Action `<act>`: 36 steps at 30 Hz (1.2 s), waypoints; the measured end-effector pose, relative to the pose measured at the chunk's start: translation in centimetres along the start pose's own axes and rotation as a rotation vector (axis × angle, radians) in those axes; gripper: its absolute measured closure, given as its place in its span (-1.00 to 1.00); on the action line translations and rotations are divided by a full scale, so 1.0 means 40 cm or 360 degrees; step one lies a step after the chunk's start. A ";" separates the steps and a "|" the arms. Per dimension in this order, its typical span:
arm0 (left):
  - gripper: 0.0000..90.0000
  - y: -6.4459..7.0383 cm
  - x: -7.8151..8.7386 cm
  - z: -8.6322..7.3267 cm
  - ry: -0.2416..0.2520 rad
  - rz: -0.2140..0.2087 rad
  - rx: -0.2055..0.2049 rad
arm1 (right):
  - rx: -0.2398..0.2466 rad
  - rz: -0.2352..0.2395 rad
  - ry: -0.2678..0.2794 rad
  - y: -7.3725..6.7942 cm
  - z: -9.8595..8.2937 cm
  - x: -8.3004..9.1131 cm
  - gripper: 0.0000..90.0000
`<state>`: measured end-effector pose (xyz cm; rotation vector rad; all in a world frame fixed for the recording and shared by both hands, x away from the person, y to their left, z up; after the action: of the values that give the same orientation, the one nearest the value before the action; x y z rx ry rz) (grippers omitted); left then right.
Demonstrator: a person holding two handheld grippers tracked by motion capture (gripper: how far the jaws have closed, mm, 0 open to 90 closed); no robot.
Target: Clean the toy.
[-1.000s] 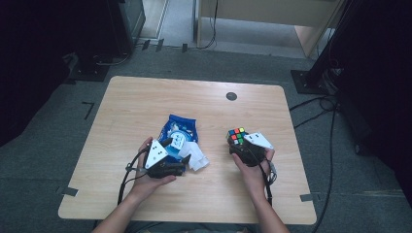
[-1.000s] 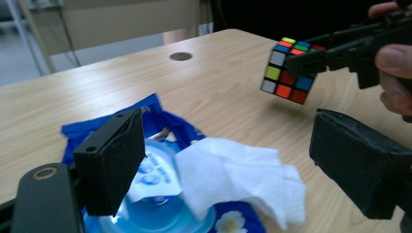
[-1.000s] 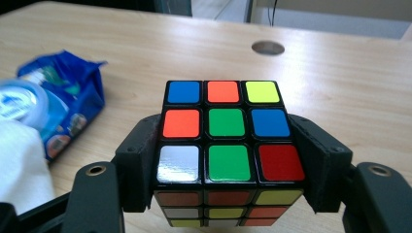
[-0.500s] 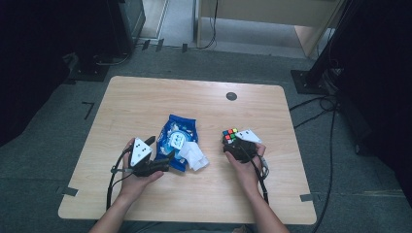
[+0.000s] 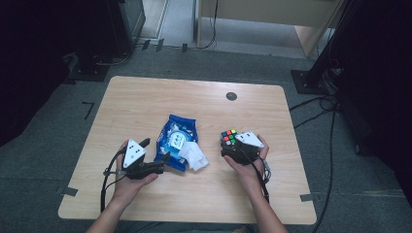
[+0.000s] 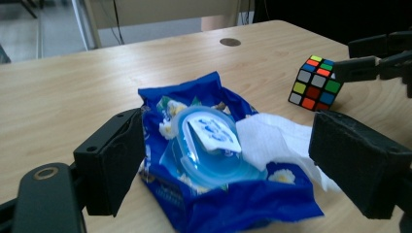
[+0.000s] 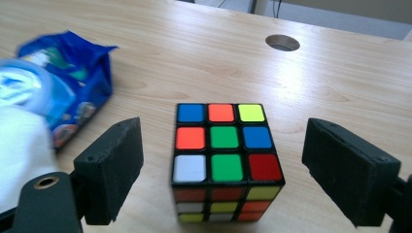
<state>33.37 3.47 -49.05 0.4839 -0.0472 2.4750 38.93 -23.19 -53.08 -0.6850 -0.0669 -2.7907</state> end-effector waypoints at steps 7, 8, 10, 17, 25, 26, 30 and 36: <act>-0.70 -0.041 0.059 -0.029 -0.0027 0.0021 -0.0004 | -0.0067 0.0112 -0.0082 -0.001 -0.011 0.064 -0.80; -0.70 -0.050 0.066 -0.035 -0.0033 0.0030 0.0003 | -0.0073 0.0124 -0.0084 0.003 -0.012 0.077 -0.81; -0.70 -0.058 0.073 -0.042 -0.0033 0.0036 0.0017 | -0.0065 0.0121 -0.0074 0.009 -0.013 0.091 -0.81; -0.71 -0.125 0.130 -0.117 -0.0133 0.0119 -0.0018 | -0.0011 0.0029 -0.0062 0.093 -0.064 0.195 -0.82; -0.71 -0.226 0.196 -0.175 -0.0173 0.0272 0.0091 | -0.0080 -0.0108 -0.0130 0.220 -0.161 0.271 -0.82; -0.71 -0.236 0.204 -0.181 -0.0175 0.0283 0.0111 | -0.0094 -0.0119 -0.0137 0.232 -0.170 0.277 -0.82; -0.71 -0.277 0.236 -0.215 -0.0220 0.0364 0.0161 | -0.0168 -0.0165 -0.0161 0.283 -0.215 0.307 -0.82; -0.71 -0.321 0.255 -0.249 -0.0311 0.0477 0.0124 | -0.0268 -0.0237 -0.0197 0.334 -0.269 0.336 -0.81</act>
<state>29.84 21.09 -55.76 0.8022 -0.1097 2.7195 26.21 -40.53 -56.70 -0.9290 0.0982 -2.9170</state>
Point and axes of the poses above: each handheld gripper's, and its own axes: x roughly backward along the jaws, z roughly out of its top, y roughly to its right, the point moved 10 cm from there along -x, roughly forward along the jaws, and after that the axes turned 2 degrees about y, right-handed, at the moved point
